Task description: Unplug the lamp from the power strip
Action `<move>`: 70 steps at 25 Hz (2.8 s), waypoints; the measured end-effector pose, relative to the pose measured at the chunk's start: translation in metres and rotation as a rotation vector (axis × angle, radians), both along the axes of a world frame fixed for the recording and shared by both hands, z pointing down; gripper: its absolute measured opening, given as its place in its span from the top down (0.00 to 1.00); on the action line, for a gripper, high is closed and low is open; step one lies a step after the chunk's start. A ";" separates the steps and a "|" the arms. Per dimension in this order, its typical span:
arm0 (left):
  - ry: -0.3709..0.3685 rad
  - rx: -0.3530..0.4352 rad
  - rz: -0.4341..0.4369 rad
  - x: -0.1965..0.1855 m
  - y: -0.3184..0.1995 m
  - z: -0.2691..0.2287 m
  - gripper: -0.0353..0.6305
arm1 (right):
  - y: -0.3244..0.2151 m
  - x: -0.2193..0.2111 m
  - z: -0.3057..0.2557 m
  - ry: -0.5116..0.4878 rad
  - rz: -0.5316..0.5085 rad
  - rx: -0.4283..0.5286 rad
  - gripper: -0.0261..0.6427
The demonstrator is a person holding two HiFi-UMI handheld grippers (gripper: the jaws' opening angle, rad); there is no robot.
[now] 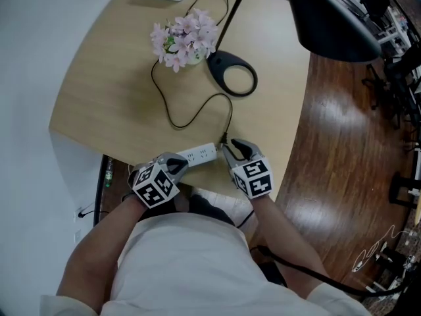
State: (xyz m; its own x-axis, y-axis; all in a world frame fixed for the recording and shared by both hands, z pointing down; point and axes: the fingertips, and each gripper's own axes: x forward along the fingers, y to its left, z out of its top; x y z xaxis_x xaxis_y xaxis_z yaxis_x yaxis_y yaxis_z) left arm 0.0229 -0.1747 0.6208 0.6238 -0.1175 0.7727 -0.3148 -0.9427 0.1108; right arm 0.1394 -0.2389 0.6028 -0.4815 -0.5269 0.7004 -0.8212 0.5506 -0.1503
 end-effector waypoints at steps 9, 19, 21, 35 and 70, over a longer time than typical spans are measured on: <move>0.204 0.060 -0.267 -0.039 -0.004 -0.088 0.94 | 0.043 0.002 -0.028 -0.062 -0.038 0.076 0.80; 0.276 0.128 -0.380 -0.133 0.050 -0.154 0.94 | 0.113 -0.001 -0.065 -0.076 -0.010 0.151 0.80; 0.289 0.146 -0.376 -0.152 0.073 -0.160 0.94 | 0.138 -0.010 -0.074 -0.058 -0.008 0.170 0.80; 0.547 0.168 -0.278 -0.258 0.280 -0.219 0.94 | 0.385 -0.159 -0.151 -0.116 0.105 0.232 0.78; 0.554 0.257 -0.233 -0.202 0.468 -0.264 0.94 | 0.568 -0.124 -0.255 -0.164 0.069 0.428 0.77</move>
